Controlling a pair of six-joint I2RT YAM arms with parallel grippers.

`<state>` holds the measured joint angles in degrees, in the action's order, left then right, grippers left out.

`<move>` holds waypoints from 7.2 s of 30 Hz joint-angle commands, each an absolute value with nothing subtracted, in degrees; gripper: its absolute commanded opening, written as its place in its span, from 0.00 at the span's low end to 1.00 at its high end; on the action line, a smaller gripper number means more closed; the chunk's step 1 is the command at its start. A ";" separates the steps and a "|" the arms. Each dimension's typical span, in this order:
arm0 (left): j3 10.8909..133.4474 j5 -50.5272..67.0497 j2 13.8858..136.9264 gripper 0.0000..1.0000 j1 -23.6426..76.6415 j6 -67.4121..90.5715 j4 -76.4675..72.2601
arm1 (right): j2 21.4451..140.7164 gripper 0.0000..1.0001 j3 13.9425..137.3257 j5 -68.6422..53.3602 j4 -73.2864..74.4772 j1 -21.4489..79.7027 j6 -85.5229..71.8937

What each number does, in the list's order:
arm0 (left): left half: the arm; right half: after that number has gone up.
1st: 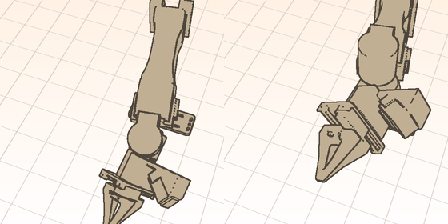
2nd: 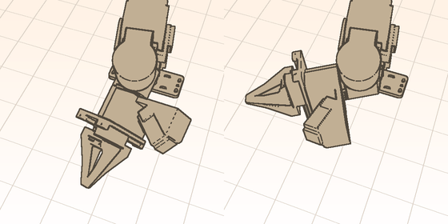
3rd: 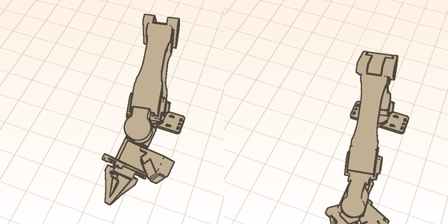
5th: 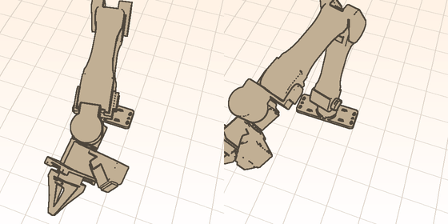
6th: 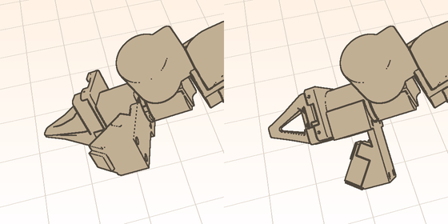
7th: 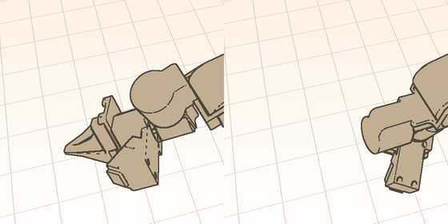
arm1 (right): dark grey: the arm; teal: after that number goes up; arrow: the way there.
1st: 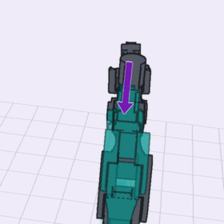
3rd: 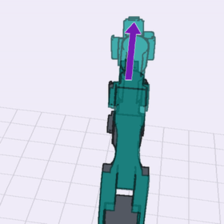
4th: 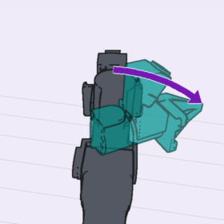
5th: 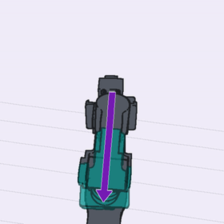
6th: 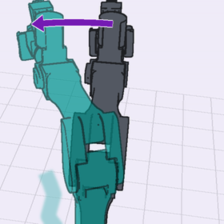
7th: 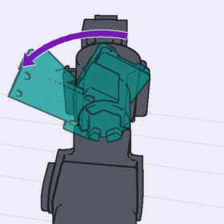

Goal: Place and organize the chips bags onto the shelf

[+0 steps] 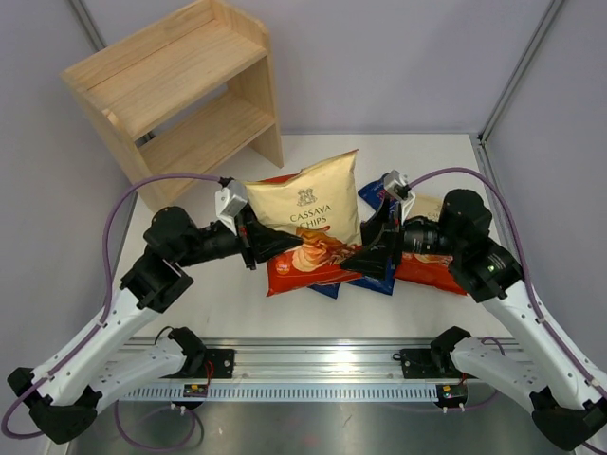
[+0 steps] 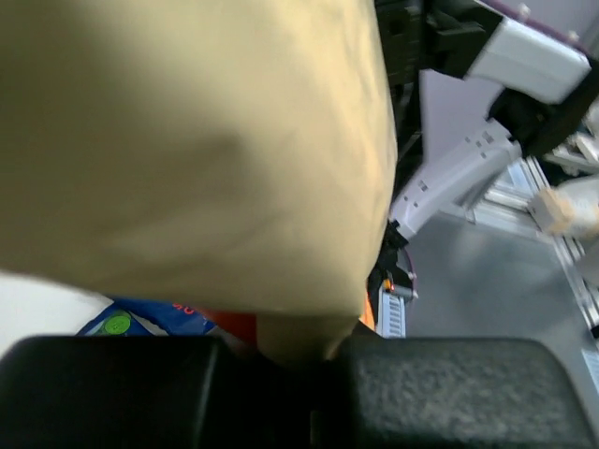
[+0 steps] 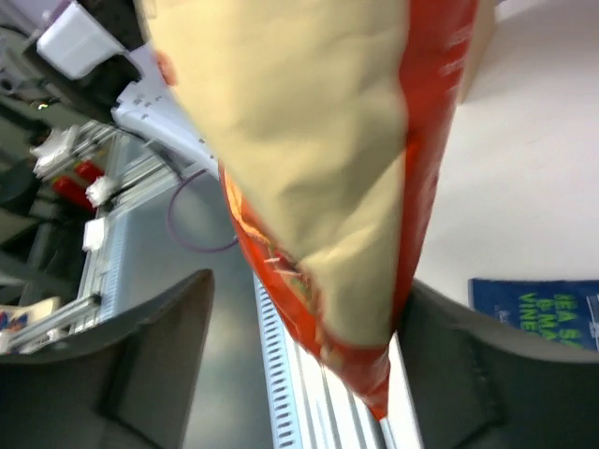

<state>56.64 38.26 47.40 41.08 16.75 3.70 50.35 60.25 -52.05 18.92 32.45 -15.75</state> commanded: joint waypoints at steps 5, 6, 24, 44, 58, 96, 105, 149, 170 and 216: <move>50.02 13.93 39.12 0.00 41.04 31.80 -13.33 | 42.11 0.99 57.14 -28.58 11.87 32.96 -25.20; 47.57 11.89 37.28 0.00 41.04 35.04 -14.93 | 41.58 1.00 56.00 -28.13 9.08 33.05 -26.96; 31.20 -1.41 39.64 0.00 41.04 57.39 -53.34 | 55.80 0.93 39.28 -23.21 -51.24 44.47 -53.35; 32.96 -2.54 31.30 0.46 39.56 48.54 -32.72 | 57.31 0.18 39.55 -17.32 -43.43 44.65 -46.50; 60.63 -34.64 26.36 0.43 36.83 30.16 32.12 | 66.87 0.13 43.68 -20.48 -39.03 36.13 -58.43; 45.62 -22.33 2.37 0.99 36.47 13.54 36.04 | 146.87 0.37 147.48 -6.51 2.89 37.79 -58.01; 45.88 -22.67 2.99 0.99 36.47 13.71 36.65 | 140.20 0.72 143.62 -3.60 14.76 37.88 -52.48; 69.32 21.44 89.96 0.99 46.83 32.34 2.11 | 40.10 0.99 57.66 24.78 40.60 28.39 -27.51; 122.25 14.06 141.93 0.96 53.44 41.22 13.98 | 22.33 0.98 62.31 15.92 53.79 28.39 -30.76; 59.61 3.37 93.01 0.00 49.75 54.93 -53.43 | 11.61 0.99 48.70 5.13 30.79 28.39 -29.00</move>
<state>63.33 12.01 100.38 50.17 53.80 -41.71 13.87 51.99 12.62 42.17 28.34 -29.39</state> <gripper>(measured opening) 0.004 0.993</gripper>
